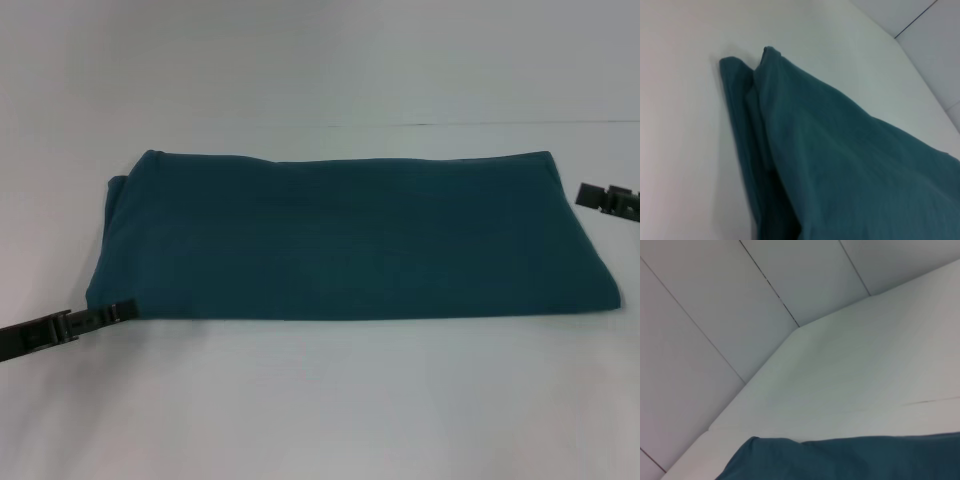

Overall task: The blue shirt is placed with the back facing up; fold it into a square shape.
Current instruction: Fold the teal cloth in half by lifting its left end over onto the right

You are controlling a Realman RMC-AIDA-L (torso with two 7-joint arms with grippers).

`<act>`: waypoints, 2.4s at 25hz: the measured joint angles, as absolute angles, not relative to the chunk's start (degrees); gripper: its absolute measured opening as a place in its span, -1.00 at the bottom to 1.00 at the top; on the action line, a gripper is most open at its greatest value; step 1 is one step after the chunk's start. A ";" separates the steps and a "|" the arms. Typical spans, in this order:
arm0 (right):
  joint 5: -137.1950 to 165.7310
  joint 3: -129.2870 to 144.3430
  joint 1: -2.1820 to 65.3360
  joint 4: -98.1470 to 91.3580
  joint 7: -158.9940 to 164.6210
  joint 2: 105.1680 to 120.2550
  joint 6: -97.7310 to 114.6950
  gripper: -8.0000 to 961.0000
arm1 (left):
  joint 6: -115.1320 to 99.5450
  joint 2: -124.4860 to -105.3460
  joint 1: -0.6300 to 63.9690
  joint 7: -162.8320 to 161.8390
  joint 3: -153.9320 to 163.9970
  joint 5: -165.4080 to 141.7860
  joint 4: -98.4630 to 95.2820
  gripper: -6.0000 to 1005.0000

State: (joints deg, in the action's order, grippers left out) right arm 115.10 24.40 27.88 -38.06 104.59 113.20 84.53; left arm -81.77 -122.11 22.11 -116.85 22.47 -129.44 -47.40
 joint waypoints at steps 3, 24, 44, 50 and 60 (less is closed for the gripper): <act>115.13 24.44 28.71 -38.35 104.94 113.37 84.25 0.82 | -81.23 -121.84 22.84 -118.79 22.67 -130.92 -47.23 0.80; 114.78 23.91 29.41 -38.50 105.11 113.09 83.28 0.92 | -76.52 -120.36 27.23 -122.70 23.56 -136.50 -42.98 0.83; 114.78 23.90 29.71 -38.50 105.11 113.10 82.77 0.92 | -71.20 -119.92 29.89 -124.27 27.79 -136.69 -42.96 0.83; 114.78 23.90 29.64 -38.50 105.11 113.10 82.77 0.92 | -71.18 -119.72 30.49 -124.28 27.77 -136.36 -43.27 0.83; 114.78 23.90 29.58 -38.50 105.11 113.10 82.49 0.91 | -71.47 -119.71 30.78 -124.06 27.84 -136.24 -43.33 0.83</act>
